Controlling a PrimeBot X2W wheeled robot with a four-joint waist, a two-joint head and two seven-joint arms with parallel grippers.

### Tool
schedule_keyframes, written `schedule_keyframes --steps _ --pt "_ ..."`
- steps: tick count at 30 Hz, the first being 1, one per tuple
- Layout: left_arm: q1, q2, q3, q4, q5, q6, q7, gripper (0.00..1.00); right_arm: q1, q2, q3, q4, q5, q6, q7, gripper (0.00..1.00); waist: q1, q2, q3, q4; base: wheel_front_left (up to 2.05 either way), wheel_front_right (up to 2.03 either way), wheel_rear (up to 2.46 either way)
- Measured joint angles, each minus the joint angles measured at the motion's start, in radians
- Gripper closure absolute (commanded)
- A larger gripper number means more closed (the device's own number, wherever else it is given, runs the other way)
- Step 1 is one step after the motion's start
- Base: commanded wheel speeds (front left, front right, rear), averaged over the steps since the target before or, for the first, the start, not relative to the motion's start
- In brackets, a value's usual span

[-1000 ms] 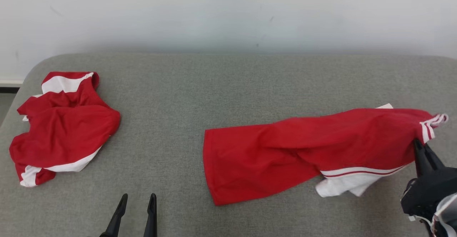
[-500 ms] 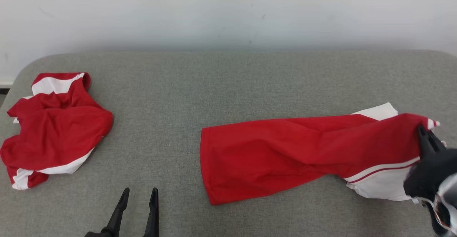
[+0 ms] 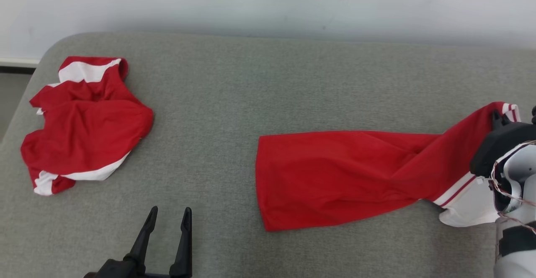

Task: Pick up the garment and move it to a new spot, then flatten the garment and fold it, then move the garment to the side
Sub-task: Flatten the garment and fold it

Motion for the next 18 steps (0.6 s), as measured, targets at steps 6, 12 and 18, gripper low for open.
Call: schedule_keyframes --steps 6,12,18 --pt "-0.012 0.0 0.002 -0.002 0.0 0.0 0.0 0.0 -0.098 -0.004 -0.063 0.175 -0.067 0.0 -0.091 1.0 0.0001 0.0 0.029 0.037 0.0 0.0 0.0" --pt "-0.016 -0.001 0.013 -0.005 0.003 0.0 0.0 0.0 -0.15 -0.007 -0.1 0.299 -0.115 0.0 -0.167 0.0 0.0001 0.0 0.045 0.051 0.0 0.0 0.0" --pt "-0.009 -0.002 0.039 -0.009 0.009 0.0 0.0 0.0 -0.144 -0.034 -0.079 0.332 -0.085 0.0 -0.224 0.0 0.0001 0.0 0.019 0.028 0.0 0.0 0.0"
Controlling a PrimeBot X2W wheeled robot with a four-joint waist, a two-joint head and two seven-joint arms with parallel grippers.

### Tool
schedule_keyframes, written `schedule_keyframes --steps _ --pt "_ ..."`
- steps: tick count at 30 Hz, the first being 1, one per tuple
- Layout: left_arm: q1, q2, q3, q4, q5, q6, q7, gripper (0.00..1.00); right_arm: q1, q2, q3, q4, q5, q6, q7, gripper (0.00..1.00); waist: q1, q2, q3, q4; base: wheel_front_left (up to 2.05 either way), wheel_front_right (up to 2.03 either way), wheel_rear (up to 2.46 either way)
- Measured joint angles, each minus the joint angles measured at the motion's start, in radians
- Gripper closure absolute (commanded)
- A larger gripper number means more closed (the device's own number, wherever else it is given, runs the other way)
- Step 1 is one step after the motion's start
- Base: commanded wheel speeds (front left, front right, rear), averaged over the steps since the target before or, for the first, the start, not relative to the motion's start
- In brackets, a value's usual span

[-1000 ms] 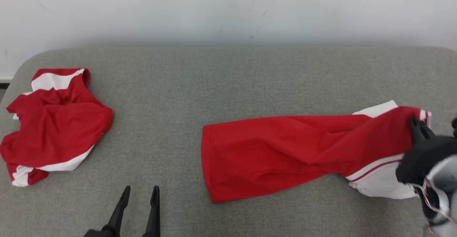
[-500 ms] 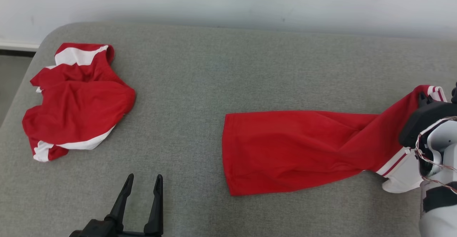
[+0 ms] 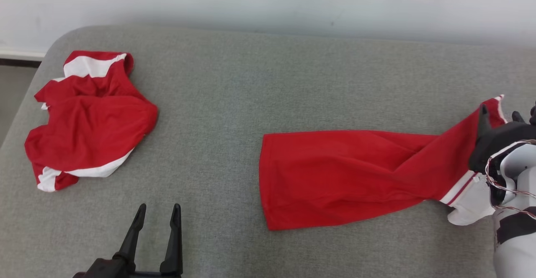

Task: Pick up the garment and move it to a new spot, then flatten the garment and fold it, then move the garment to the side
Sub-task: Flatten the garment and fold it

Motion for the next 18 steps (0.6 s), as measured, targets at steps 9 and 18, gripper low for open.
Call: schedule_keyframes --steps 9,18 --pt "0.042 -0.002 0.021 0.001 0.006 0.0 0.0 0.0 0.162 -0.018 0.158 -0.165 0.112 0.0 -0.077 0.0 -0.0001 -0.0001 -0.07 -0.053 0.0 0.0 0.0" --pt "0.082 -0.007 0.054 0.02 0.016 0.0 0.0 0.0 0.41 -0.025 0.35 -0.4 0.181 0.0 -0.185 0.0 -0.0003 -0.0002 -0.154 -0.118 0.0 0.0 0.0"
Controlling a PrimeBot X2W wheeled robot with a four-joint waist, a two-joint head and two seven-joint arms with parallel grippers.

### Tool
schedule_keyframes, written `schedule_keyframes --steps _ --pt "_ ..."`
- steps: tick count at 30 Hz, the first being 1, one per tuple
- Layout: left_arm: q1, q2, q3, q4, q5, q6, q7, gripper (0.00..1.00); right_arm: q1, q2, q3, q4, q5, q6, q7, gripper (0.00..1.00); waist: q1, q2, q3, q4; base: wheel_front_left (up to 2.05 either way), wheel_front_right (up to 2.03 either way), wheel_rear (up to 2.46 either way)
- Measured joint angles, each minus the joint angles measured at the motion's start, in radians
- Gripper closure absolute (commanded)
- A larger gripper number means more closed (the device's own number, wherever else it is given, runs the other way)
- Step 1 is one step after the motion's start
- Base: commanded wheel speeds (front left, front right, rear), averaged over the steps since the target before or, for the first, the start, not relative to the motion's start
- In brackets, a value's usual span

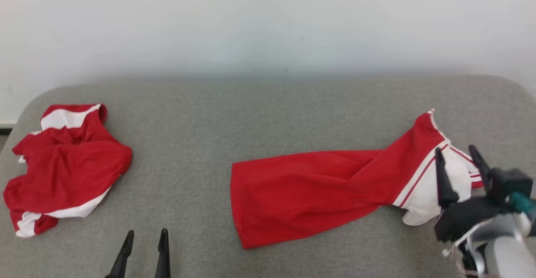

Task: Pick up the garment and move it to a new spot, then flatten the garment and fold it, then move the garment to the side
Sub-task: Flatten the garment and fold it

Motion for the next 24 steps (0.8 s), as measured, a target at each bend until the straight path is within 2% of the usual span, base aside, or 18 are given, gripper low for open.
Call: schedule_keyframes --steps 9,24 --pt "0.013 -0.002 0.033 0.019 0.01 0.0 0.0 0.0 0.196 0.029 0.049 -0.139 0.014 0.0 -0.089 0.0 0.0 0.0 -0.06 -0.032 0.0 0.0 0.0" --pt "0.052 -0.003 0.032 0.034 0.016 0.0 0.0 0.0 0.348 0.104 0.026 -0.156 -0.002 0.0 -0.098 0.0 0.0001 0.0 -0.098 -0.028 0.0 0.0 0.0"
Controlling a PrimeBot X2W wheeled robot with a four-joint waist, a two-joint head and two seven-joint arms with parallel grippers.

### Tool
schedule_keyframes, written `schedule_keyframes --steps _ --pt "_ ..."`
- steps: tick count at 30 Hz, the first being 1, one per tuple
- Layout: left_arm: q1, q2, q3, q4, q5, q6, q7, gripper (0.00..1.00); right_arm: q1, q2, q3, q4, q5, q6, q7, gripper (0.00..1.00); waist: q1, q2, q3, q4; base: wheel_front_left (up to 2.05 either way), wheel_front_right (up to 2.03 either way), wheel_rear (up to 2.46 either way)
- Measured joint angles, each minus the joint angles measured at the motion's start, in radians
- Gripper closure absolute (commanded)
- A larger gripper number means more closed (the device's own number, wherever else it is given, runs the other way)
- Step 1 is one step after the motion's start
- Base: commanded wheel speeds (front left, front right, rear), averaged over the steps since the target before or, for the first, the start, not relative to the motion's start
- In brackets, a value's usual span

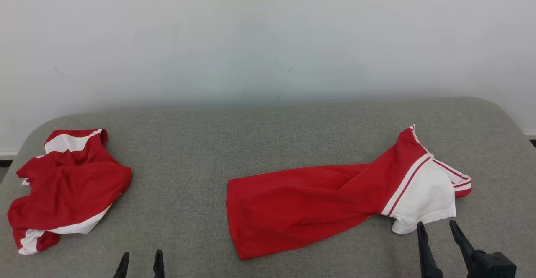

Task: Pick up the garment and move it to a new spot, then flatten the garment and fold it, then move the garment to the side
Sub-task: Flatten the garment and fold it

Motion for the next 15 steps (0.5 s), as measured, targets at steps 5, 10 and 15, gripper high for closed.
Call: schedule_keyframes --steps 5,10,15 --pt "0.003 0.0 -0.001 0.001 -0.005 0.002 0.0 0.0 0.0 0.007 -0.006 -0.014 -0.003 0.0 0.001 0.0 0.0001 0.0 0.002 -0.003 0.0 0.0 0.0" --pt "0.005 0.0 -0.002 0.001 -0.007 0.002 0.0 0.0 0.0 0.012 -0.017 -0.022 -0.004 0.0 0.004 0.0 0.0001 0.0 0.005 -0.005 0.0 0.0 0.0" --pt "0.006 0.0 -0.005 0.003 -0.007 0.002 0.0 0.0 0.001 0.014 -0.02 -0.023 -0.003 0.0 0.004 0.0 0.0001 0.0 0.01 -0.003 0.0 0.0 0.0"
